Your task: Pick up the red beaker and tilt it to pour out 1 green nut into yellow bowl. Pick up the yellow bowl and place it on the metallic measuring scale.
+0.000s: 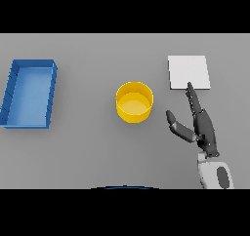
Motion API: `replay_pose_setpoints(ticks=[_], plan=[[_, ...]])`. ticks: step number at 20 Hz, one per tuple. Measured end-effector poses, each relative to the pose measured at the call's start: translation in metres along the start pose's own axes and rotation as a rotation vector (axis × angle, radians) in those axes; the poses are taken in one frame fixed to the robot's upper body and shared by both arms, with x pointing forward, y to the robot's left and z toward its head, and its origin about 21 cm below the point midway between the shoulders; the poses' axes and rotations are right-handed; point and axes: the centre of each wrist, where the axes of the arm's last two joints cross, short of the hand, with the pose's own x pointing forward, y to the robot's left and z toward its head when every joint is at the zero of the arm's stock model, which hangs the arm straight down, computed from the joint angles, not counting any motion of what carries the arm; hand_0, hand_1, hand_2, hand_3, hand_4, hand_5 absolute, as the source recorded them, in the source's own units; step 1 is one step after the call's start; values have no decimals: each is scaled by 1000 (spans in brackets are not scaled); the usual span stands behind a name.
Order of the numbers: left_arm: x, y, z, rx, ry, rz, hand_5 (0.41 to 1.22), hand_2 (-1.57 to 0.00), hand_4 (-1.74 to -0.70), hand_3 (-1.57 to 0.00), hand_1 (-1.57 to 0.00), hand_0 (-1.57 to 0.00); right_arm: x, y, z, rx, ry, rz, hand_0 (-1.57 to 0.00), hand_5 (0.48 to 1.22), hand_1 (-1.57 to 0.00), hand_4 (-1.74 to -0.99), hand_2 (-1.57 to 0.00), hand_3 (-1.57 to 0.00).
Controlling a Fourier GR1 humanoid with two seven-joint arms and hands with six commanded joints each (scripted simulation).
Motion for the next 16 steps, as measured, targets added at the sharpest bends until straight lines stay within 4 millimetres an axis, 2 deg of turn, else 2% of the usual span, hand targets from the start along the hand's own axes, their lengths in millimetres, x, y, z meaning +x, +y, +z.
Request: replay_pose_setpoints(ticks=[3, 4, 8, 11, 14, 16], plan=[[-34, -21, 1, 5, 180, 151, 1221, -1571, -1741, -1556, -1571, -1571, 0, -1, -3, 8, 6, -10, 1, 672, 1, -1165, 1, 1], [-41, -22, 2, 16, 216, 207, 1221, -1571, -1741, -1518, -1571, -1571, -2, -1, -1, 15, 3, 1, 1, 680, 1, -1168, 1, 1], [-80, -53, 10, -18, 317, 336, 1221, -1571, -1741, -1396, -1571, -1571, -3, 1, 1, 19, -8, 33, 1, 704, 1, -1192, 1, 1], [-94, -79, 21, -28, 352, 426, 1221, -1571, -1741, -1379, -1571, -1571, -2, 2, -3, 23, -5, 37, 1, 709, 1, -1202, 1, 1], [-109, -104, 41, -26, 408, 486, 1221, -1571, -1741, -1389, -1571, -1571, -5, -1, 0, 24, 2, 41, 1, 699, 1, -1202, 1, 1], [-114, -114, 56, -32, 423, 512, 1221, -1571, -1741, -1393, -1571, -1571, -6, -1, -5, 18, 20, 39, 1, 693, 1, -1201, 1, 1]])
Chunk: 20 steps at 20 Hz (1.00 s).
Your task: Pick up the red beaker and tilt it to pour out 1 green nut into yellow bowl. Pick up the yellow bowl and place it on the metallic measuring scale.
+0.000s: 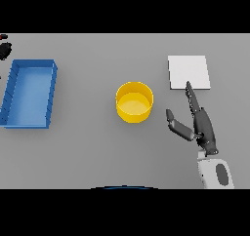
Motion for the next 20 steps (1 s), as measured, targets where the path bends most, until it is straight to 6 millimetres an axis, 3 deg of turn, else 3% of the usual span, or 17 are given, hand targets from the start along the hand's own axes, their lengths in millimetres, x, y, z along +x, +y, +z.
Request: replay_pose_setpoints(ticks=[2, 6, 7, 9, 10, 11, 13, 16, 20], plan=[[-15, -9, 15, -6, 31, 4, 1221, -1571, -1741, -1383, -1571, -1571, 1, -1, -3, -9, -5, -16, 1, 687, 1, -1186, 1, 1], [-30, -13, 41, -60, 92, 6, 955, -1571, -1735, -1366, -1571, -1571, 0, 4, 1, 4, -12, -17, 1, 679, 1, -1168, 1, 1], [-32, -11, 45, -83, 106, -1, 888, -1571, -1661, -1407, -1571, -1571, 3, 5, 1, 1, -23, -20, 1, 678, 1, -1165, 1, 1], [-35, -8, 52, -150, 89, -30, 774, -1489, -1311, -1238, -1545, -1571, 4, 2, -2, -5, -13, -9, 1, 671, 1, -1163, 1, 1], [-33, -3, 56, -182, 42, -71, 740, -1311, -1155, -1098, -1380, -1495, 1, 2, 0, -4, 3, -4, 1, 669, 1, -1159, 1, 1], [-32, 2, 58, -218, -3, -105, 714, -1049, -1031, -884, -1104, -1253, 1, 4, 0, 7, -4, -4, 1, 669, 1, -1161, 1, 1], [-41, 6, 62, -322, -18, -106, 682, -671, -870, -565, -706, -802, -1, 1, 3, -3, -4, -2, 1, 673, 1, -1156, 1, 1], [-41, 10, 62, -358, -8, -180, 651, -343, -762, -289, -361, -410, 1, -2, 1, 1, -19, -1, 1, 685, 1, -1145, 1, 1], [-45, 1, 57, -326, -22, -222, 647, -140, -724, -118, -147, -167, 1, 2, 1, 7, -5, 4, 1, 688, 1, -1164, 1, 1]])
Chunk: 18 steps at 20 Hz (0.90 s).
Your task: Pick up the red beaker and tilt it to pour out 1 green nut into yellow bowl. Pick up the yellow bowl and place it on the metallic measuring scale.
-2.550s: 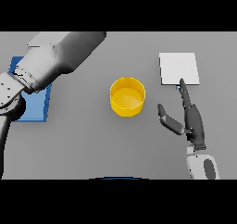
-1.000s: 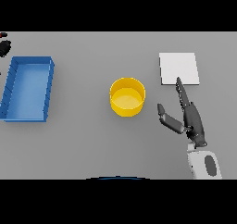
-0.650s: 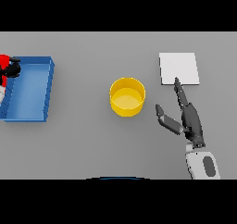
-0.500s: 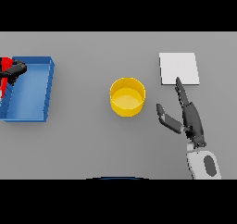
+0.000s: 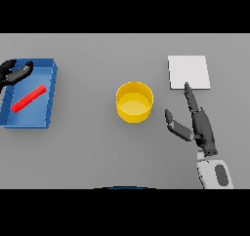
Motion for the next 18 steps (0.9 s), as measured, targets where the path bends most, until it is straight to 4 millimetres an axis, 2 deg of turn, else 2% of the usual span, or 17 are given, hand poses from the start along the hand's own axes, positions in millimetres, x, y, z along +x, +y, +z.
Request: replay_pose_setpoints(ticks=[5, 7, 9, 12, 14, 18], plan=[[5, -2, -4, 64, -43, 12, 663, -45, -711, -38, -48, -54, 6, 1, -2, -13, 14, 34, 1, 677, 1, -1163, 1, 1], [1, -4, -3, 73, -89, 33, 679, -29, -710, -24, -30, -34, 9, -1, -4, 27, -3, 93, 1, 703, 1, -1132, 1, 1], [3, 1, -1, 92, -92, 43, 689, -18, -710, -15, -19, -22, 12, 0, -7, 126, -43, 143, 1, 728, 1, -1153, 1, 1], [6, -4, 0, 78, -110, 47, 670, -9, -719, -7, -9, -11, 21, -8, -22, 305, -64, 352, 1, 708, 1, -1204, 1, 1], [7, -5, 0, 71, -122, 64, 664, -5, -719, -4, -6, -6, 30, -7, -42, 413, -81, 542, 1, 701, 1, -1220, 1, 1], [2, -9, -1, 60, -114, 66, 672, -2, -712, -1, -2, -2, 48, 9, -68, 647, -238, 801, 1, 703, 1, -1228, 1, 1]])
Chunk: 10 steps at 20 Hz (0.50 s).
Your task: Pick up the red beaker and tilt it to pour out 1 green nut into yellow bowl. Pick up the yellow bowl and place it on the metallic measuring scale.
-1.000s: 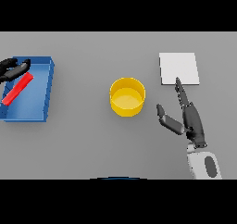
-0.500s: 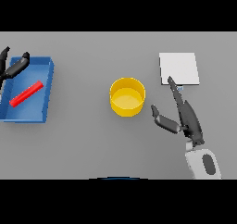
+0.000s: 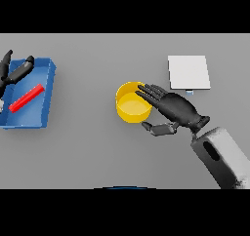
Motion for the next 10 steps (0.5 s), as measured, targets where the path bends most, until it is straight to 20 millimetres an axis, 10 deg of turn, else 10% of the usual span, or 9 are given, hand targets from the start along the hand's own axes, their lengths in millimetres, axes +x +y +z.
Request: replay_pose_setpoints(ticks=[10], plan=[[3, 7, 1, -13, -11, 22, 687, 1, -722, 1, 1, 1, 1, -3, -51, 360, -69, 308, 1, 703, 1, -1224, 1, 1]])
